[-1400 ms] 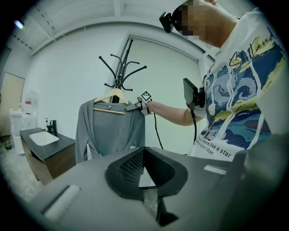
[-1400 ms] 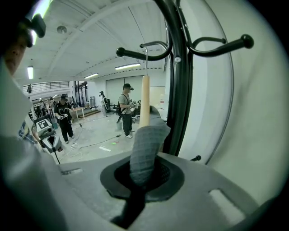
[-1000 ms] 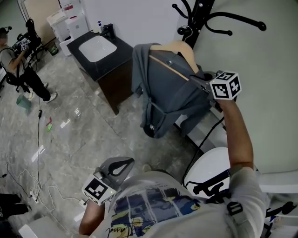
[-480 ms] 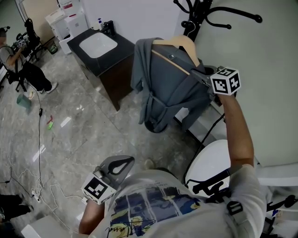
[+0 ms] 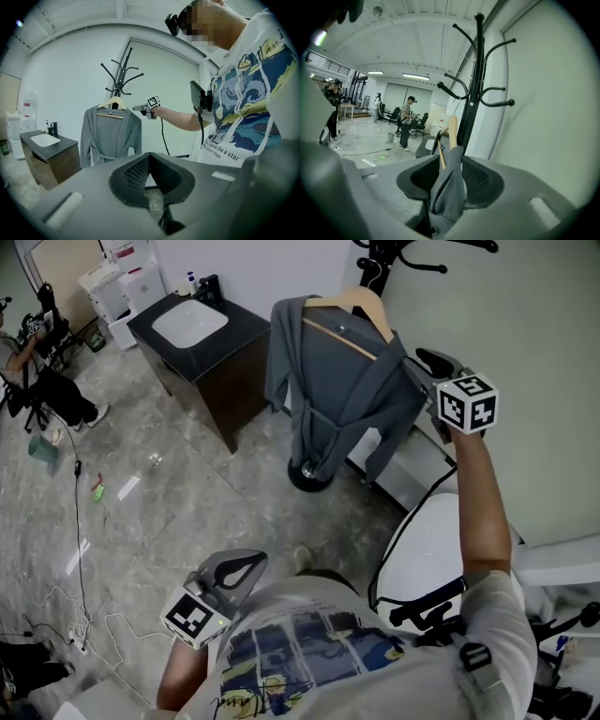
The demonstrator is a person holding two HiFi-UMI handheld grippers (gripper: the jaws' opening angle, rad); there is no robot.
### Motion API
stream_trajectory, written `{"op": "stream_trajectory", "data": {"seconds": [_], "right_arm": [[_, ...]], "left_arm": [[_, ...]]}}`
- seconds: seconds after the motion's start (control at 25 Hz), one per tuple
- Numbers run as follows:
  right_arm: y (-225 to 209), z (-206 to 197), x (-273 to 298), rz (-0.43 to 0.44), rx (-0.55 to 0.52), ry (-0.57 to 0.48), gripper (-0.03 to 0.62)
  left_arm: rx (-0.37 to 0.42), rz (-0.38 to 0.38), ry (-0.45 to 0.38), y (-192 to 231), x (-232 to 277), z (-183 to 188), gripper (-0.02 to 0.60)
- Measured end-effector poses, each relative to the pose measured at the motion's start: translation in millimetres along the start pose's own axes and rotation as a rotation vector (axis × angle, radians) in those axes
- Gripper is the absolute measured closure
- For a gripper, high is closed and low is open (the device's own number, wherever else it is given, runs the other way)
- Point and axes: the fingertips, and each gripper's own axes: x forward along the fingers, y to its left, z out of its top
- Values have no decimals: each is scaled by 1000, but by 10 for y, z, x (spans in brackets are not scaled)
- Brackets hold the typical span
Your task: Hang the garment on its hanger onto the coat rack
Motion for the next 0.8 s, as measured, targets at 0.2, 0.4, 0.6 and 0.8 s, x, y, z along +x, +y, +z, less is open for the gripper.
{"op": "stream_trajectory", "data": {"seconds": [0.2, 0.4, 0.6, 0.8], "right_arm": [[479, -45, -474, -59, -41, 5, 458], [1134, -140, -680, -11, -92, 7, 565], [1806, -308, -950, 65, -45, 15, 591], [2522, -470, -1130, 133, -24, 25, 591]], "left_arm": [[43, -49, 13, -225, -295, -107, 580], [79, -64, 15, -401, -452, -192, 580], [95, -74, 43, -575, -584, -285, 580], [121, -92, 38, -689, -717, -354, 580]]}}
